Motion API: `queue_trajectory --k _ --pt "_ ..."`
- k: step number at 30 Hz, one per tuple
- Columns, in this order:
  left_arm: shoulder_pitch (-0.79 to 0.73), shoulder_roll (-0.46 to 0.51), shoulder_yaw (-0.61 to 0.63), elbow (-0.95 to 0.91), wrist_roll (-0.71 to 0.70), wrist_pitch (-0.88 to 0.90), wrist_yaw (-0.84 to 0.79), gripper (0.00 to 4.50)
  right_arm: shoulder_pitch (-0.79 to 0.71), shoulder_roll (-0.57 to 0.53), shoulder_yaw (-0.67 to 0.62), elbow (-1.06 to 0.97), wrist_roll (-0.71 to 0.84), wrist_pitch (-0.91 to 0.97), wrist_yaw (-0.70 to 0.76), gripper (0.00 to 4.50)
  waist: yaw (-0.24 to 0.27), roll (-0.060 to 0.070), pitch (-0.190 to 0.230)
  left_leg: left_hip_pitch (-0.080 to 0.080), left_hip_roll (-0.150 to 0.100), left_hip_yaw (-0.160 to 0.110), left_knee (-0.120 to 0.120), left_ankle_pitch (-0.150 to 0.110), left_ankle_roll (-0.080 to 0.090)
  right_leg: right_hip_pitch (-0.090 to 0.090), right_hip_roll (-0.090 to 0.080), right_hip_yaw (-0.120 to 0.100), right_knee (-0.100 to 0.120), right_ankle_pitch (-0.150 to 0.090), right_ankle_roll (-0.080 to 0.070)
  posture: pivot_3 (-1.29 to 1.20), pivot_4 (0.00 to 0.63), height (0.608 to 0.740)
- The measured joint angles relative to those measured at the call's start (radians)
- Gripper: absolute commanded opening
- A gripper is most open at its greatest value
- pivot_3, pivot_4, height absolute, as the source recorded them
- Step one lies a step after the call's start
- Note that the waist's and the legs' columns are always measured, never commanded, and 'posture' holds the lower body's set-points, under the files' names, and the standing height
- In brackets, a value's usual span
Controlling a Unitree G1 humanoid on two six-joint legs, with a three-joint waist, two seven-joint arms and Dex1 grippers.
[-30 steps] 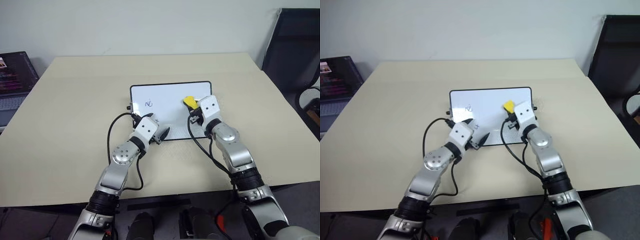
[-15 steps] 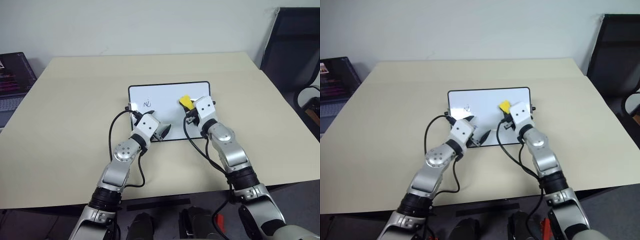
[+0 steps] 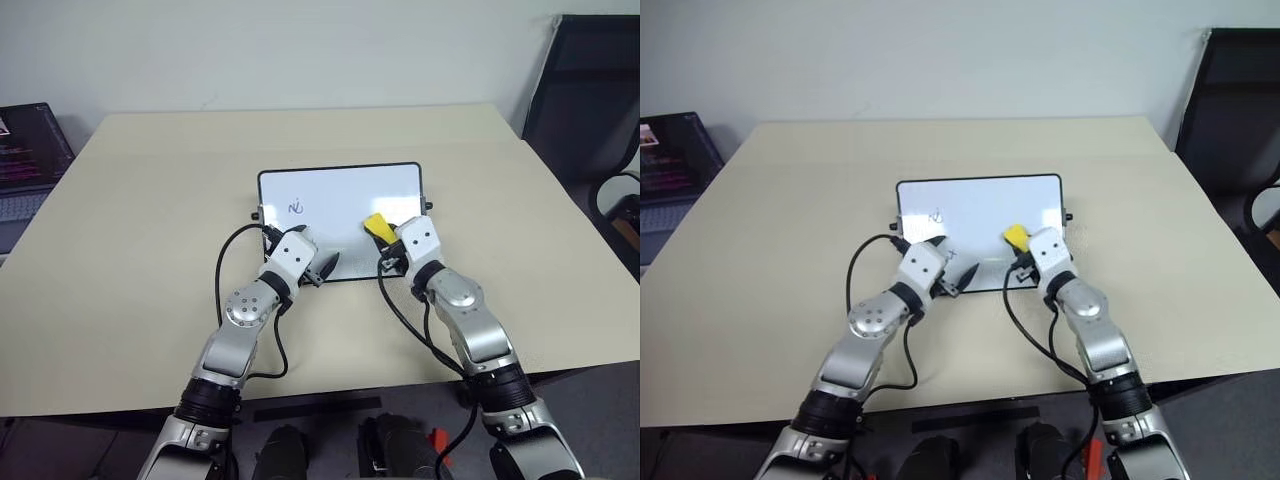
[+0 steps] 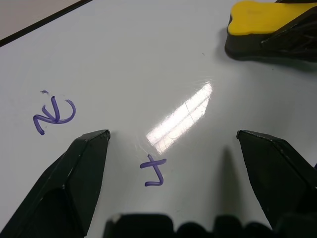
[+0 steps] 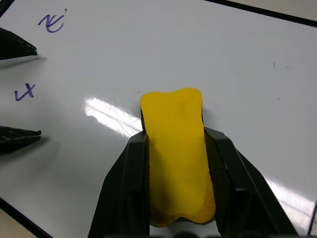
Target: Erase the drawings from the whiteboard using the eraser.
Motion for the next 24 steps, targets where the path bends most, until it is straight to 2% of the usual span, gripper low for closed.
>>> queue_trajectory --k 9,17,24 --pt "0.074 -0.005 0.008 -0.092 0.005 0.05 0.039 4.5 0.101 -0.07 -0.035 -0.088 0.012 -0.055 0.051 1.18 -0.002 0.0 0.0 0.001 0.0 0.0 0.0 0.0 0.0 0.0 0.0 0.0 0.0 0.0 0.0 0.0 0.15 0.74" --pt "0.217 -0.043 0.063 -0.243 0.042 0.141 0.169 4.5 0.09 -0.057 -0.032 -0.084 0.008 -0.061 0.047 1.18 -0.001 0.0 0.0 0.001 0.001 0.0 -0.001 0.0 0.0 0.0 0.0 0.0 0.0 0.0 0.0 0.0 0.15 0.74" --pt "0.281 -0.072 0.086 -0.291 0.032 0.184 0.192 4.5 0.065 -0.042 -0.019 -0.064 0.0 -0.073 0.052 1.18 0.001 0.0 0.0 0.001 0.0 -0.001 0.0 0.0 0.0 0.001 0.0 -0.001 0.0 0.0 0.0 0.0 0.15 0.74"
